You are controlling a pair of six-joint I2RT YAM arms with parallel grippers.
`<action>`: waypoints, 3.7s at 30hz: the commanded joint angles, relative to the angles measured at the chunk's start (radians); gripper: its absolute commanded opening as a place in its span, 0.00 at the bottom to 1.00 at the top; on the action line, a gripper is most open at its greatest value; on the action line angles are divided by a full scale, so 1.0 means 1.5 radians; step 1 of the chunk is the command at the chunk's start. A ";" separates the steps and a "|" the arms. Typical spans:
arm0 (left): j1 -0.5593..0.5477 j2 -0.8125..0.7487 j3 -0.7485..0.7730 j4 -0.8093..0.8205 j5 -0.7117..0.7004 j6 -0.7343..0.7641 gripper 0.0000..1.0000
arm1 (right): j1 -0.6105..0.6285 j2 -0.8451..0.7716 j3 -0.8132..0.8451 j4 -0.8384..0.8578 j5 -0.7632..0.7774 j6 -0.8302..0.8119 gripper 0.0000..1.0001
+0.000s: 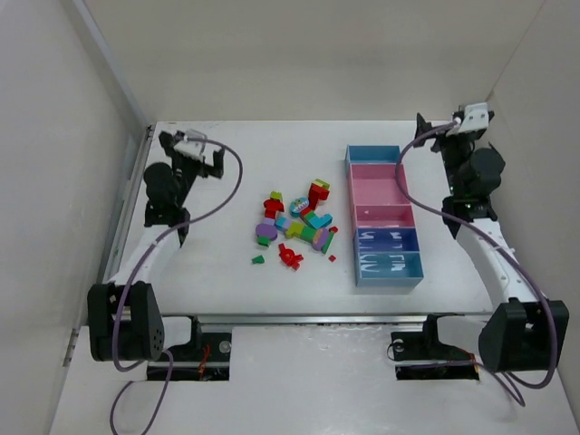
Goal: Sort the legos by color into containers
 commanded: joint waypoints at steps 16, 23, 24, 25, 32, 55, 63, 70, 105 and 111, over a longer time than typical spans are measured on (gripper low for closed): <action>-0.175 0.027 0.348 -0.414 -0.168 0.278 1.00 | 0.191 0.076 0.273 -0.254 0.236 -0.221 1.00; -0.252 0.143 0.420 -0.586 0.061 0.159 1.00 | 0.174 0.083 0.254 -0.254 0.229 -0.087 1.00; -0.265 0.184 0.435 -0.564 0.061 0.141 1.00 | 0.167 0.068 0.240 -0.254 0.196 -0.045 1.00; -0.287 0.206 0.444 -0.554 0.073 0.127 1.00 | 0.161 0.062 0.225 -0.254 0.160 -0.026 1.00; -0.356 0.464 0.684 -0.638 0.131 0.078 1.00 | 0.162 0.062 0.168 -0.303 0.026 0.062 1.00; -0.398 0.576 0.706 -0.726 -0.049 0.145 0.56 | 0.162 0.120 0.160 -0.316 0.008 0.095 1.00; -0.386 0.601 0.728 -0.705 -0.007 0.076 0.57 | 0.162 0.114 0.137 -0.316 0.014 0.095 1.00; -0.386 0.636 0.770 -0.713 -0.020 0.058 0.47 | 0.162 0.100 0.119 -0.316 0.032 0.095 1.00; -0.322 0.308 0.558 -0.553 0.213 0.495 0.00 | 0.016 0.140 0.249 -0.349 -0.441 0.127 1.00; -0.322 0.198 0.457 -0.504 0.271 0.601 0.00 | 0.010 0.211 0.311 -0.349 -0.733 0.218 1.00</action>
